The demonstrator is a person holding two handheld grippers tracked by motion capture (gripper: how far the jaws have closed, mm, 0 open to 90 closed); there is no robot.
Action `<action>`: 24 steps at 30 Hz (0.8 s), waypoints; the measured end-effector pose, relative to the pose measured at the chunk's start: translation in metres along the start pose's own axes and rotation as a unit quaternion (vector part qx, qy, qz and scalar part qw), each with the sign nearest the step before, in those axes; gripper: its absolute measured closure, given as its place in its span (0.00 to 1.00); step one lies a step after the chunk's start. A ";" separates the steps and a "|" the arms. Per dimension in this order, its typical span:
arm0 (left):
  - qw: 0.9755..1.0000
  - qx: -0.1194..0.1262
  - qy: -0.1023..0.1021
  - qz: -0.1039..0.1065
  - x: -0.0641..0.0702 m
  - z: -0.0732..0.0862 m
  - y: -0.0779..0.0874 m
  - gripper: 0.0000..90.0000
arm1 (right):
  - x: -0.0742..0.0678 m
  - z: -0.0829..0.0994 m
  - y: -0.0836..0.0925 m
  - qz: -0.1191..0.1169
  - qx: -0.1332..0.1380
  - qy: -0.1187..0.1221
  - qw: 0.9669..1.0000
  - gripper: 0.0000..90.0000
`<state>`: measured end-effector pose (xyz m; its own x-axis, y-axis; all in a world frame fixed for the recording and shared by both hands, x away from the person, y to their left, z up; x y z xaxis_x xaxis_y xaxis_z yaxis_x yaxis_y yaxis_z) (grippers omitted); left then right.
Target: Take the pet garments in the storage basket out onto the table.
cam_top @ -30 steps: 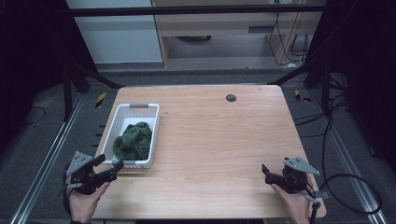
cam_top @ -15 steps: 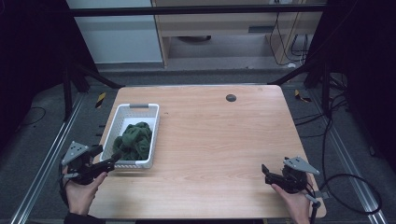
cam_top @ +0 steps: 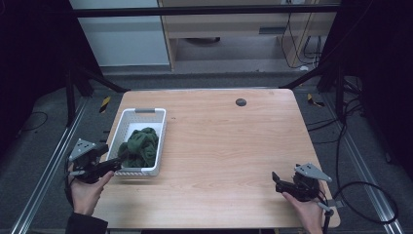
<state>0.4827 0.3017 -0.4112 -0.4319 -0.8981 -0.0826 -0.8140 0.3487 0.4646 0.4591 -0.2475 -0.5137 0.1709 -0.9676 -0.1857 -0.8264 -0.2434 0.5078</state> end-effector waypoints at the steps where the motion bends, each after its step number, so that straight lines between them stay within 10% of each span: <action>1: 1.000 -0.002 -0.001 0.001 0.000 -0.001 -0.002 0.22 | 0.000 0.000 0.000 0.000 -0.001 -0.001 1.000 0.09; 24: 0.999 -0.038 -0.028 0.002 -0.001 -0.024 -0.035 0.21 | 0.000 0.001 0.000 -0.001 -0.004 -0.007 1.000 0.09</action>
<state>0.5210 0.2838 -0.4057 -0.4580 -0.8795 -0.1293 -0.7809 0.3286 0.5312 0.4590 -0.2478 -0.5144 0.1662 -0.9660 -0.1983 -0.8216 -0.2468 0.5139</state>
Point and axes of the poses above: each handheld gripper's, and its own axes: y roughly backward along the jaws, z roughly out of its underside, x roughly to its right, the point moved 6 cm from there along -y, roughly forward along the jaws, and after that the axes turned 12 degrees about -y, right-handed, at the moved point
